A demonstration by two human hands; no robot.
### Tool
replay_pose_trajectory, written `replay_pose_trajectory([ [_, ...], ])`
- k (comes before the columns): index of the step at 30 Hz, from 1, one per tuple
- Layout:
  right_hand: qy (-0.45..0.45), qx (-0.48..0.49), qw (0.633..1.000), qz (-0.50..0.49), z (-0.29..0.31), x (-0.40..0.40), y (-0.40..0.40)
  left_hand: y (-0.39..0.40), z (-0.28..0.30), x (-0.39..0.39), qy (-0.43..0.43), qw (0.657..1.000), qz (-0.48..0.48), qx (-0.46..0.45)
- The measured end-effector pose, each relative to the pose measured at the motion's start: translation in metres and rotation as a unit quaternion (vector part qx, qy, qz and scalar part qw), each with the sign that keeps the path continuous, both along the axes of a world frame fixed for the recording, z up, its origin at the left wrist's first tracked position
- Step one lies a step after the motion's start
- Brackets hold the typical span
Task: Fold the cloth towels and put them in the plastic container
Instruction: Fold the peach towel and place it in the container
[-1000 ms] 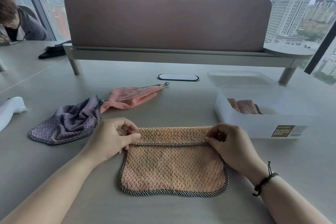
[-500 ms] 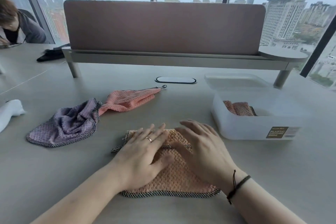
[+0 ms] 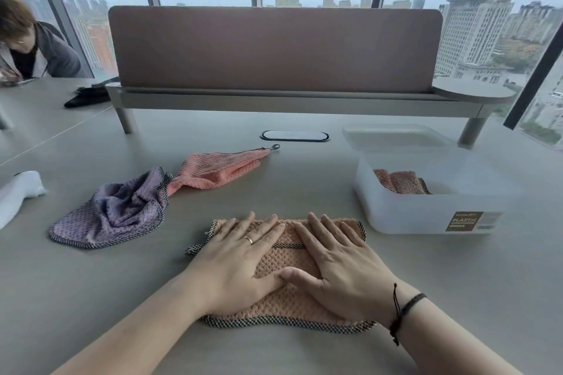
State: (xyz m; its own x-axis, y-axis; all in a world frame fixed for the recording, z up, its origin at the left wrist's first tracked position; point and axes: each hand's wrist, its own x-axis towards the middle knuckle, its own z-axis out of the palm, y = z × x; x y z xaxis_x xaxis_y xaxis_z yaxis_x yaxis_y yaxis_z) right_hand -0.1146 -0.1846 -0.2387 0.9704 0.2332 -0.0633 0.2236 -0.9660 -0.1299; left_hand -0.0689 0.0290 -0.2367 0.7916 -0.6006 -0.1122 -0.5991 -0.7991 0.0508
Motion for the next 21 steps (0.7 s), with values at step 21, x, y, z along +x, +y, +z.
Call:
replay_pose_trajectory([
  [21, -0.118, 0.174, 0.965, 0.159, 0.009, -0.040, 0.003, 0.020, 0.017, -0.023, -0.021, 0.950, -0.110, -0.291],
])
